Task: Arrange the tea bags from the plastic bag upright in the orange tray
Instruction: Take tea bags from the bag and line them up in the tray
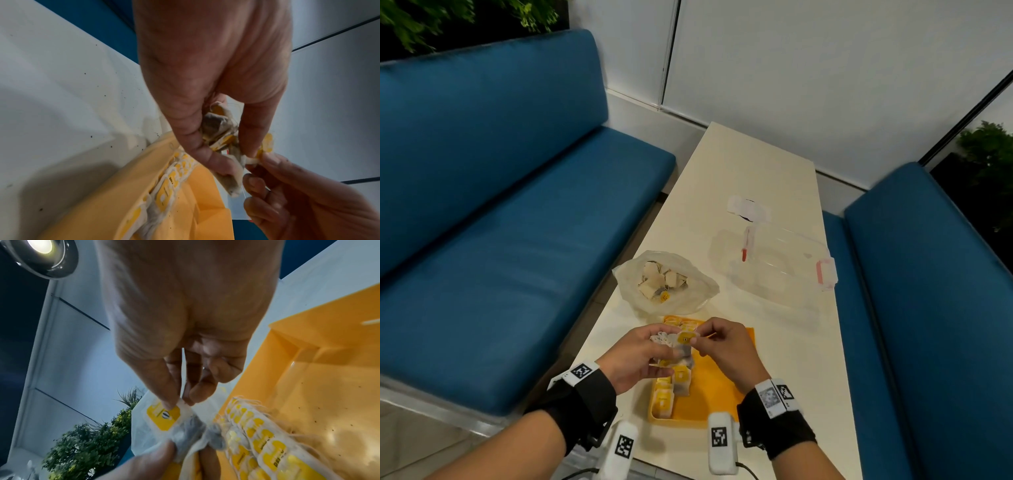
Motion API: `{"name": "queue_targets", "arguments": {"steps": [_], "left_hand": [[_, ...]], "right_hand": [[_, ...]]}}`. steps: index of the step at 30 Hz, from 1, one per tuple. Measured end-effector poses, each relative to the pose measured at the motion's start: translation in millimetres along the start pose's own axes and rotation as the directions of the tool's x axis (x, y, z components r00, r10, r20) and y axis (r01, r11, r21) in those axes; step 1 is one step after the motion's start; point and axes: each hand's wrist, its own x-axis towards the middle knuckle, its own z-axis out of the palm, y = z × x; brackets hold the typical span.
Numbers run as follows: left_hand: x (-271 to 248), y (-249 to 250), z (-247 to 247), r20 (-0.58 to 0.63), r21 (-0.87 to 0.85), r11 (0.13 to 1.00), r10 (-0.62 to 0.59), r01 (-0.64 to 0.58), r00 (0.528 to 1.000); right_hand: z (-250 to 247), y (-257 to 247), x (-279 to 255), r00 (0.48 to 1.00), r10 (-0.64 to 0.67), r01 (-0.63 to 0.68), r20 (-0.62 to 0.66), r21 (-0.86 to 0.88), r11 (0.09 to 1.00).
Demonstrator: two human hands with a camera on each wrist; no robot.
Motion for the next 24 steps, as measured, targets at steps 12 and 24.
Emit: {"name": "queue_targets", "arguments": {"steps": [12, 24], "left_hand": [[0, 7, -9, -0.094, -0.049, 0.999, 0.004, -0.009, 0.996], [2, 4, -8, -0.11, -0.067, 0.997, 0.022, -0.03, 0.994]], "right_hand": [[-28, 5, 12, 0.994, 0.102, -0.106, -0.044, -0.088, 0.991], [-14, 44, 2, 0.959, 0.272, -0.271, 0.076, -0.026, 0.962]]}}
